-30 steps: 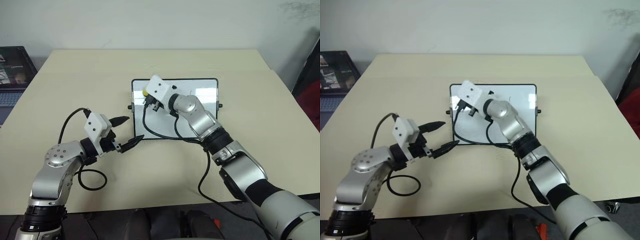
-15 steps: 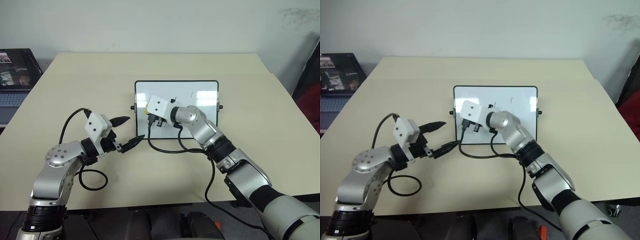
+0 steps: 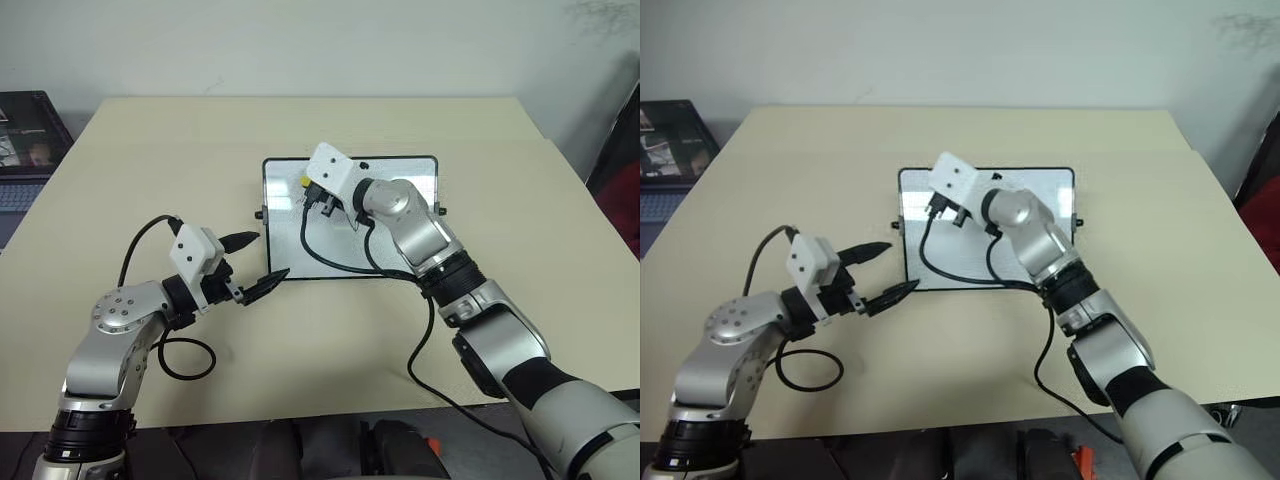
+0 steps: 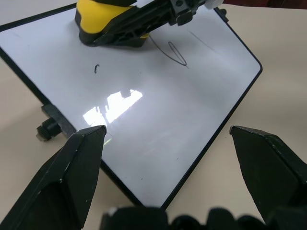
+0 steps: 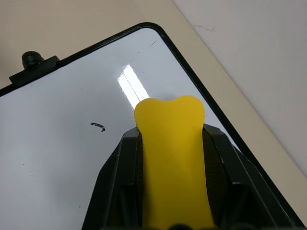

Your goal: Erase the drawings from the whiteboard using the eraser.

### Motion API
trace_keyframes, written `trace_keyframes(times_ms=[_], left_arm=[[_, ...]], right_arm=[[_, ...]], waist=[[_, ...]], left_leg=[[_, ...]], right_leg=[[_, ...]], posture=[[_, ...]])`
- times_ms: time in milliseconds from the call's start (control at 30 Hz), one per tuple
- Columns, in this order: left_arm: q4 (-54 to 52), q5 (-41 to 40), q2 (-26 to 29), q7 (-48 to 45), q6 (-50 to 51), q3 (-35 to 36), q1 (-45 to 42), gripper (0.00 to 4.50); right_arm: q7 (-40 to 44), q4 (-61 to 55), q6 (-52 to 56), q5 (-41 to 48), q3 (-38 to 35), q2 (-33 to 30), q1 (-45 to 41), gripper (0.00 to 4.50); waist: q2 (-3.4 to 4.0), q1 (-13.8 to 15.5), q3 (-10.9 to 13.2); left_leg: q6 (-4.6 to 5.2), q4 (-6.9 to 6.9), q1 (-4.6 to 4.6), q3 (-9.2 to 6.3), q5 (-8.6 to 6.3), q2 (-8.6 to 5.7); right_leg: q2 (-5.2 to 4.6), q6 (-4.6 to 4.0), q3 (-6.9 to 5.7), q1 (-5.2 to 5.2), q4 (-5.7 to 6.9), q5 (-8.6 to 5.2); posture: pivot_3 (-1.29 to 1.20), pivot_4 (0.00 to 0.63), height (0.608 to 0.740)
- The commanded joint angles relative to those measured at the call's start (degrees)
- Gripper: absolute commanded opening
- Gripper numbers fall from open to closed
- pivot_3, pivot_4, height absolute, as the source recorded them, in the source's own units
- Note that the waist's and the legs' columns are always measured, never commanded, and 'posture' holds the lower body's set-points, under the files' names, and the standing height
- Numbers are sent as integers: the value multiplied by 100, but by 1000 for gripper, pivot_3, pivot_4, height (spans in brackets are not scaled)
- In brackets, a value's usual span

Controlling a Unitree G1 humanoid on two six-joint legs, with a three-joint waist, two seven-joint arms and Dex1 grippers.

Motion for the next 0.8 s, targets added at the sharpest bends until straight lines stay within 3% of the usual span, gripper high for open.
trace_keyframes(times_ms=[33, 400, 667, 800], left_arm=[[-111, 12, -10, 2, -102, 11, -35, 4500], [-122, 15, -20, 8, -105, -10, -45, 4500], [-149, -8, -49, 38, -99, 2, -8, 4500], [-256, -88, -83, 23, -13, -41, -64, 4500]], right_arm=[[65, 228, -17, -140, 240, 100, 160, 1286], [407, 214, -46, -359, 760, 235, 421, 1286], [449, -1043, 500, 141, -87, 11, 148, 1286], [519, -2094, 1028, 480, -541, -182, 488, 1286]], waist=[[0, -3, 0], [0, 10, 0], [4, 64, 5], [4, 67, 4]], left_leg=[[0, 0, 2, -1, 0, 0], [0, 17, 15, -23, 2, 0], [0, 18, -2, -24, 1, 1], [-1, 10, -11, -16, 0, 1]], right_leg=[[0, 0, 0, 1, 3, 0], [1, 0, -20, 28, 14, 1], [-1, 0, -27, 21, 2, 1], [0, 0, -19, 5, -3, 0]], posture=[[0, 150, 740], [0, 150, 740], [0, 150, 740], [0, 150, 740]])
